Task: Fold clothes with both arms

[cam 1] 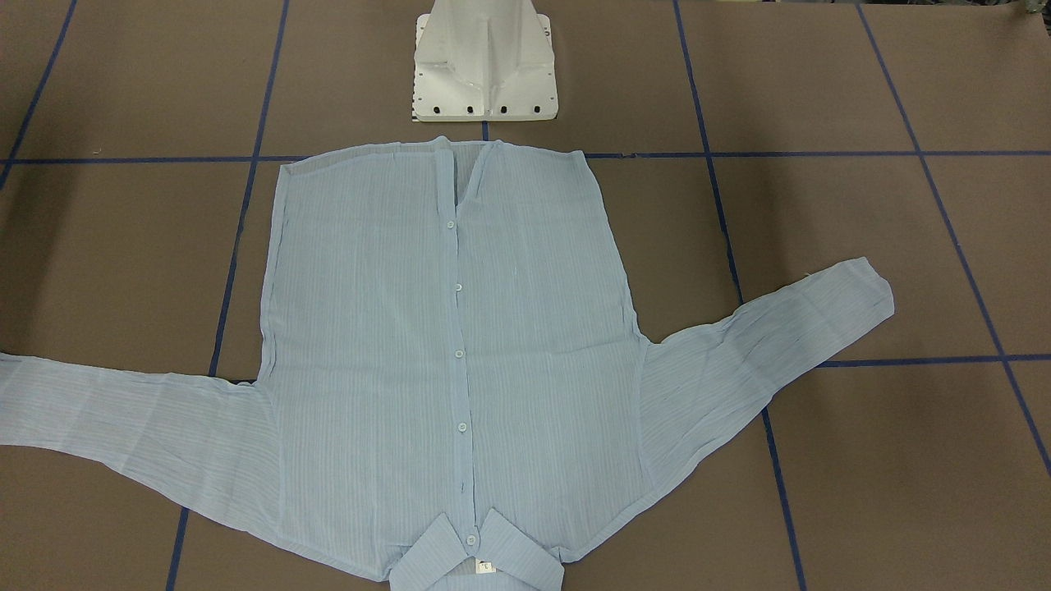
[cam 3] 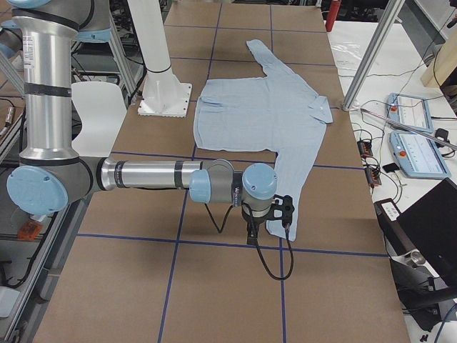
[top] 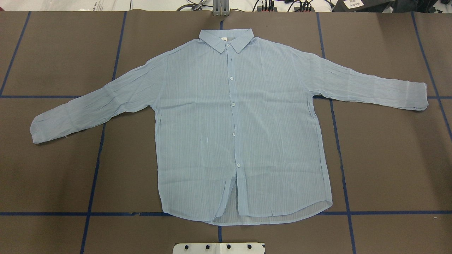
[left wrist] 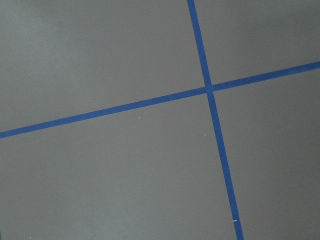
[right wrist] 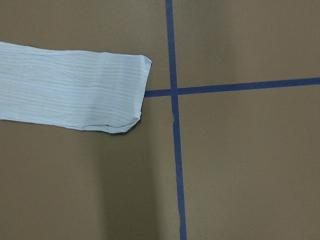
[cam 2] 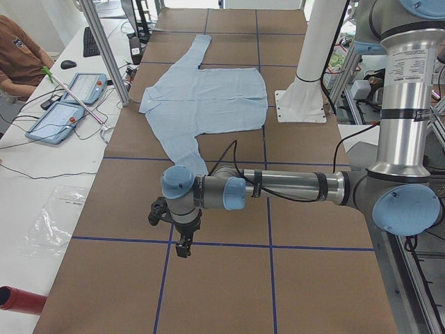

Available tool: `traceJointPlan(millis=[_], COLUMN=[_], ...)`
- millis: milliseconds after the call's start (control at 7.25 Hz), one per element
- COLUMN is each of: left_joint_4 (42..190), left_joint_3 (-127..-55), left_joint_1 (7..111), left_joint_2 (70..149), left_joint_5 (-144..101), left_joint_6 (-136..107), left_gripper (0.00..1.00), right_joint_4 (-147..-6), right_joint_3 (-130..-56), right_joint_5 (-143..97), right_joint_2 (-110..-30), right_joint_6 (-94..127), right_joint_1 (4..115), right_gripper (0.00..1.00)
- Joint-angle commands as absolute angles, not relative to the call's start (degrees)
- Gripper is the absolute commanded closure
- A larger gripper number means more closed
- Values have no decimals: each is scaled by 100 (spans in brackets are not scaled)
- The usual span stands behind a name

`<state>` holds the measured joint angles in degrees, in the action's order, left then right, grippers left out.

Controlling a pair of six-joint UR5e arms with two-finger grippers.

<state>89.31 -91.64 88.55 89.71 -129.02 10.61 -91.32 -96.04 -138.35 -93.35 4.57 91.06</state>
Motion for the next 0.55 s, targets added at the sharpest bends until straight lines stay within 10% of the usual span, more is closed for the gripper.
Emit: traceJointPlan(millis=[0,414], left_joint_4=[8938,8982], left_joint_3=[-9176,-9202], left_joint_1=[8851,8851], left_joint_2=[8974,8982], left_joint_5=[-12902,-12911], left_joint_6=[1055,1116], left_gripper=[1,1], right_joint_4=[-9141,-9132], right_joint_3=[-9624,-9606], right_joint_5=[-13782,-13825], right_joint_2=[-9334,-9316], right_joint_6=[448,536], right_joint_1=[9105,9105], right_gripper=[0,0])
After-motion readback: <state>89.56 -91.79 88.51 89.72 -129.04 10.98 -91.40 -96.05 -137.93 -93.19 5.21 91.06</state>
